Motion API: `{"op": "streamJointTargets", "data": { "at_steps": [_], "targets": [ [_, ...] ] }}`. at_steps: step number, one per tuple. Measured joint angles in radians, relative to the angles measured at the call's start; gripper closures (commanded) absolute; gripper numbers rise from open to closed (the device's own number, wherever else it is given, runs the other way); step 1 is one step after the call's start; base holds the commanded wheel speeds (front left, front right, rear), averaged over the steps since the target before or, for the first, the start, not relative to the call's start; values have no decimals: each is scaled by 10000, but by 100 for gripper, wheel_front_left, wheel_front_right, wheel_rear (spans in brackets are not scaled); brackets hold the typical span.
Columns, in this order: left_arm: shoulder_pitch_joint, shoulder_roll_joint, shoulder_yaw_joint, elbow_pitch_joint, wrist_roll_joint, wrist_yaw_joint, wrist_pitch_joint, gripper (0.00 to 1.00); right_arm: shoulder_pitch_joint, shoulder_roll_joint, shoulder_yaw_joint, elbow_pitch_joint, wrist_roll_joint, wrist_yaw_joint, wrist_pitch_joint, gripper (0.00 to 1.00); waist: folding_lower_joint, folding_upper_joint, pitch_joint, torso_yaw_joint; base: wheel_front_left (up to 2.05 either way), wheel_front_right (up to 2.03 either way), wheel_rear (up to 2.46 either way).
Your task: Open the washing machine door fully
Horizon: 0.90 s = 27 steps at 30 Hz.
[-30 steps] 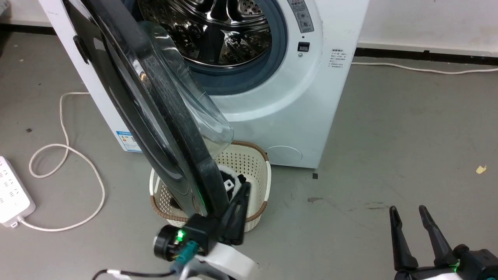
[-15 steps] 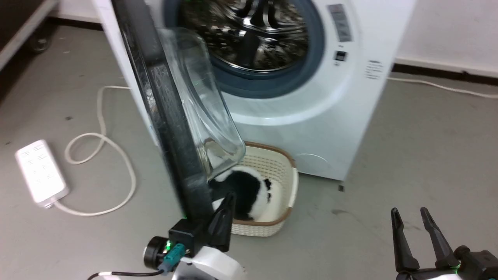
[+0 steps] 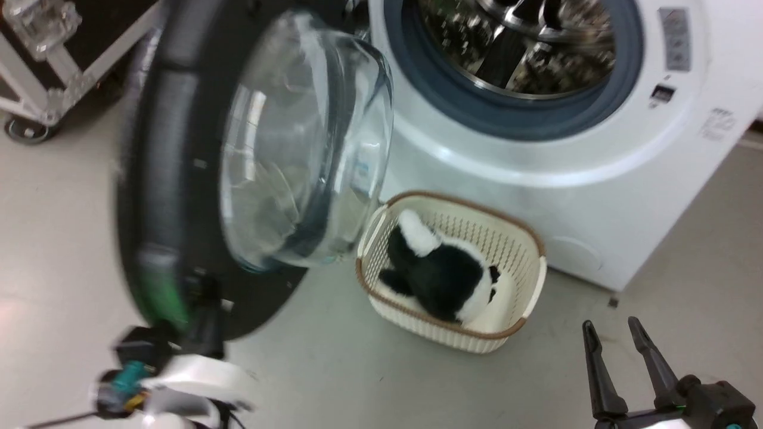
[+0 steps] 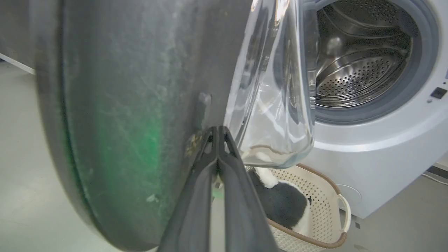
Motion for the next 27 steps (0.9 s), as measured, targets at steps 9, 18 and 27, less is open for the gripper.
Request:
{"op": "streamJointTargets", "data": {
  "at_steps": [9, 18, 27],
  "targets": [
    [-1258, 1198, 1478, 1315, -953, -207, 102, 100, -419, -13, 73, -12, -535, 0, 0, 0, 0, 0, 1140, 85, 0, 0, 0],
    [-2649, 2190, 2349, 3239, -1559, -625, 127, 100, -630, -184, -19, -71, -623, 0, 0, 0, 1, 0, 2064, -246, 0, 0, 0],
    [-3158, 2393, 2686, 4002, -1177, -834, 10, 100, -804, -286, -92, 0, -683, 0, 0, 0, -1, 0, 2037, -475, 0, 0, 0]
  ]
}}
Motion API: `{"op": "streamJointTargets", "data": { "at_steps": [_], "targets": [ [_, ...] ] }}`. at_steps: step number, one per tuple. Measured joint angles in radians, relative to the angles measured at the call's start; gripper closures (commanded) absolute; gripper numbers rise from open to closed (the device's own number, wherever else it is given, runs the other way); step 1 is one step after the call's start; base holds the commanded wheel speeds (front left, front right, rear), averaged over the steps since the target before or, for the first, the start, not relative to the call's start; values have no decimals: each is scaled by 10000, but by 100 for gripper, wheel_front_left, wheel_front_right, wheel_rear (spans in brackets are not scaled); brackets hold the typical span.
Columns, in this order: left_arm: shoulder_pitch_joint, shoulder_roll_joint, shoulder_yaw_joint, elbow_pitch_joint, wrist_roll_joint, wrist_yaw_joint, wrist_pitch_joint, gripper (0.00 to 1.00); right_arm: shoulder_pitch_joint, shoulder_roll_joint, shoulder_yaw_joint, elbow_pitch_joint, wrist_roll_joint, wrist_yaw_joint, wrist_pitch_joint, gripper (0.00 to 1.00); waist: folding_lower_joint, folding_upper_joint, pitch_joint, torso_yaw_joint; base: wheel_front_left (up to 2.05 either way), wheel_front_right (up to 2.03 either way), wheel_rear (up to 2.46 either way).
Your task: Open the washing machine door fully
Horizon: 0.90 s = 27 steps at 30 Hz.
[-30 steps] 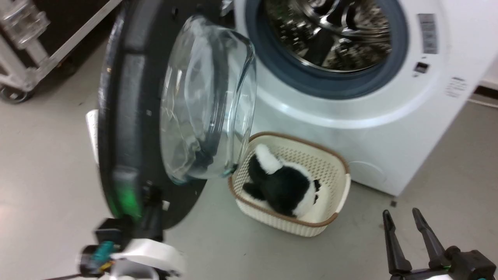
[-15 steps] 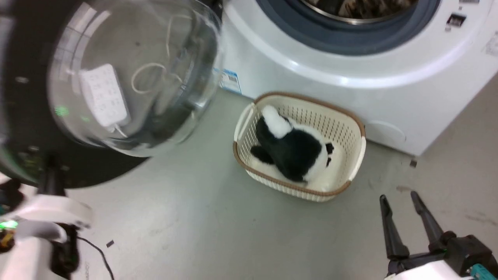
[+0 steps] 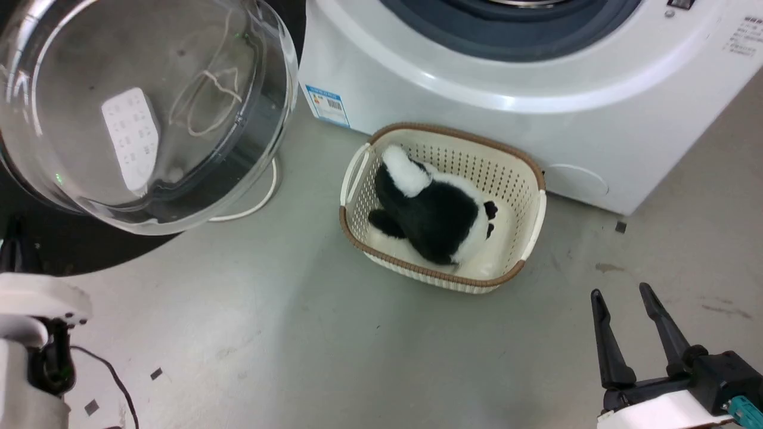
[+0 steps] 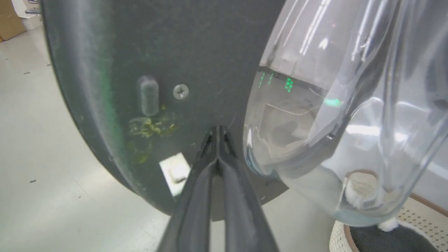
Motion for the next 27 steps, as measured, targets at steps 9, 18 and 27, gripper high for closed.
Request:
{"op": "streamJointTargets", "data": {
  "at_steps": [9, 18, 27],
  "targets": [
    [992, -999, -211, -2794, 1941, -150, -12, 100, -135, 84, -771, 113, -102, 0, 0, 0, 0, 0, -935, -68, 0, 0, 0],
    [2709, -2420, -828, -4920, 2656, -545, -13, 100, -123, 222, -809, 111, -98, 0, 0, 0, -1, 0, -1901, -767, 0, 0, 0],
    [4232, -3392, -1956, -5064, 3254, -389, -13, 0, 700, 267, -372, 230, 324, 0, 0, 0, -1, 0, -2719, -2010, 0, 0, 0]
  ]
}}
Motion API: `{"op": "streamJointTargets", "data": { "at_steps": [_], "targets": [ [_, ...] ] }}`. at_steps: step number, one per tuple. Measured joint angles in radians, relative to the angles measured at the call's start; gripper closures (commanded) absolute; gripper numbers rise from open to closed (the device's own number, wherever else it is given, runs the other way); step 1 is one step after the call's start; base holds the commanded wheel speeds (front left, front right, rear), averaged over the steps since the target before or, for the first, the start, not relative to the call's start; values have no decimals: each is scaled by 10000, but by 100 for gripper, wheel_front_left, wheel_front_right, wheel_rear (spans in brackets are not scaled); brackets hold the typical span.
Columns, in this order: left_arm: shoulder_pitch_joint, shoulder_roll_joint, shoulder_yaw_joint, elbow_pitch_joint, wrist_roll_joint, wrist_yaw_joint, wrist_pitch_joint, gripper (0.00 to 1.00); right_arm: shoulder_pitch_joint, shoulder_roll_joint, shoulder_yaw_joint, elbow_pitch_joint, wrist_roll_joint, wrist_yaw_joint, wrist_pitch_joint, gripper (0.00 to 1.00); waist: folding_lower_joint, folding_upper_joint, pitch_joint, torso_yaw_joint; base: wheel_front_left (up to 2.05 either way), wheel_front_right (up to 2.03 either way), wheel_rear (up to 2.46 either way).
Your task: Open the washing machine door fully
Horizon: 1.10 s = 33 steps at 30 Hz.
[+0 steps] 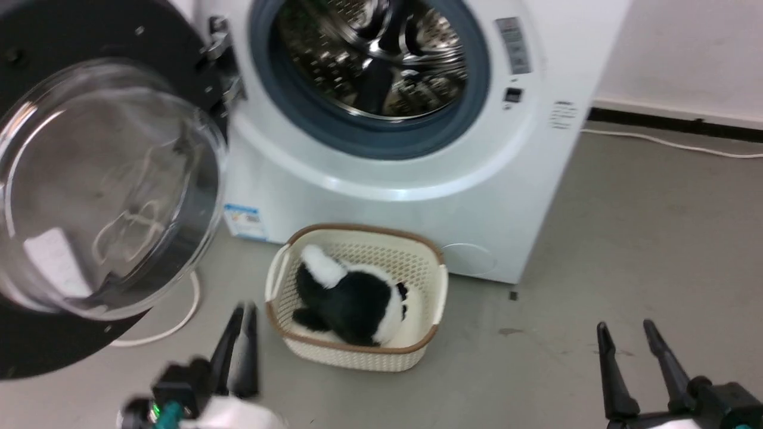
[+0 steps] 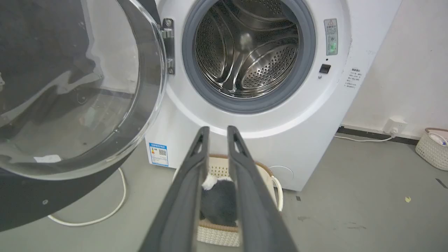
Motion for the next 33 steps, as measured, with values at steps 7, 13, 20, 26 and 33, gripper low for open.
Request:
{"op": "streamJointTargets", "data": {
  "at_steps": [7, 13, 20, 26, 33],
  "targets": [
    [431, -192, -405, 727, 67, 176, 0, 0, 164, 2, 79, 31, 194, 0, 0, 0, 2, 0, -249, -601, 0, 0, 0],
    [540, -219, -585, 890, 282, 203, 0, 0, 169, 4, 88, 67, 198, 0, 0, 0, 2, 0, -279, -777, 0, 0, 0],
    [556, -244, -537, 786, 481, 261, 0, 0, 208, 4, 46, 117, 198, 0, 0, 0, 1, 0, -247, -803, 0, 0, 0],
    [552, -290, -453, 652, 516, 261, 0, 0, 208, 4, 21, 174, 196, 0, 0, 0, 2, 0, -213, -793, 0, 0, 0],
    [551, -343, -368, 619, 571, 253, 0, 0, 206, 4, 2, 253, 176, 0, 0, 0, 2, 0, -251, -792, 0, 0, 0]
  ]
}}
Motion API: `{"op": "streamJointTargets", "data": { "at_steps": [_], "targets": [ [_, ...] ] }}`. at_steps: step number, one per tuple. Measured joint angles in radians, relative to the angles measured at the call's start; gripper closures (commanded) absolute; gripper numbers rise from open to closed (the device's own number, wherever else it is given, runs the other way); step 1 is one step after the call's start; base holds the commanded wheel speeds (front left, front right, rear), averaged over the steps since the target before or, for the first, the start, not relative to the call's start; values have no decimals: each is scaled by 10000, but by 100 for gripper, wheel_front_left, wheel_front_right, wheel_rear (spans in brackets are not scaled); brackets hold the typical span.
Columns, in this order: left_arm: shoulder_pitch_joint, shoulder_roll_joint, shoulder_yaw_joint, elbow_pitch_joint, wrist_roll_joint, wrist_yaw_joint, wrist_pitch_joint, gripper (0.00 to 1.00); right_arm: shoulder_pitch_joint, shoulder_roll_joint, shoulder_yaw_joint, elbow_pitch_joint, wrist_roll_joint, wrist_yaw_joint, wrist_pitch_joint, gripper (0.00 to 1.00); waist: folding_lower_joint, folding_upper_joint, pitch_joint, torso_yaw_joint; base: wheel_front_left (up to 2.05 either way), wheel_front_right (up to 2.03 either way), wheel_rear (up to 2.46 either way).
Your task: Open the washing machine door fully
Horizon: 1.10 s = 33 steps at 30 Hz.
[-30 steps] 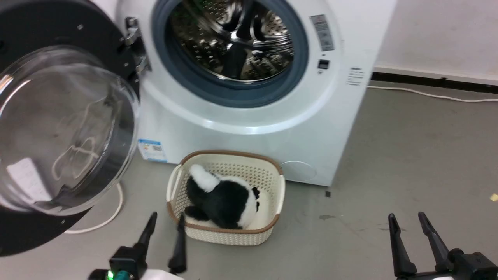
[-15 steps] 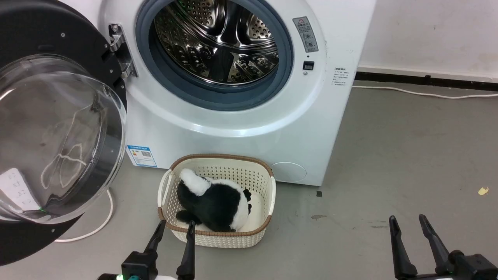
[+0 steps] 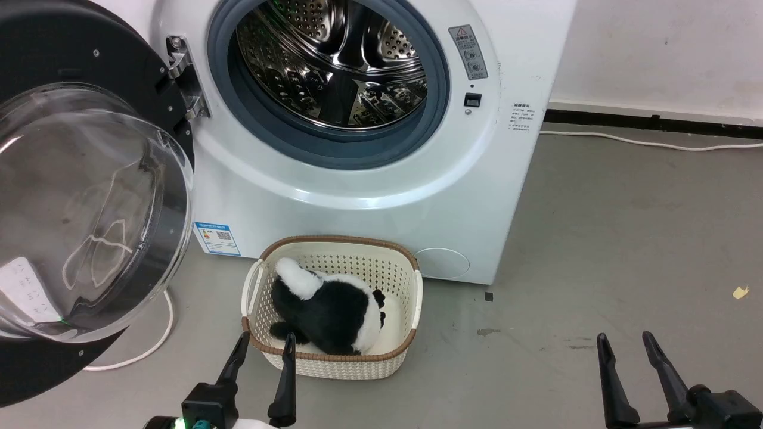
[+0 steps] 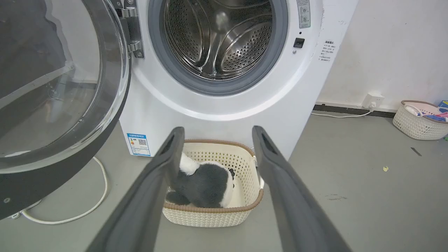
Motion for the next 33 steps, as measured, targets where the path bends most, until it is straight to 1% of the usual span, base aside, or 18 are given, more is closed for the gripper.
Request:
{"op": "streamJointTargets", "data": {
  "at_steps": [3, 4, 33],
  "targets": [
    [0, -17, 2, 12, -12, -6, 0, 0, 0, 0, -12, 6, -12, 0, 0, 0, 0, 0, 14, 14, 0, 0, 0],
    [-2, -19, 4, 6, -71, -52, 0, 100, 0, 0, -19, 6, -12, 0, 0, 100, 0, 0, 21, 22, 0, 0, 0],
    [-6, -35, 196, -278, 113, -61, 476, 100, -84, -2, 63, -84, -291, -2, 470, 100, 0, 0, 4, -73, 0, 0, 0]
  ]
}}
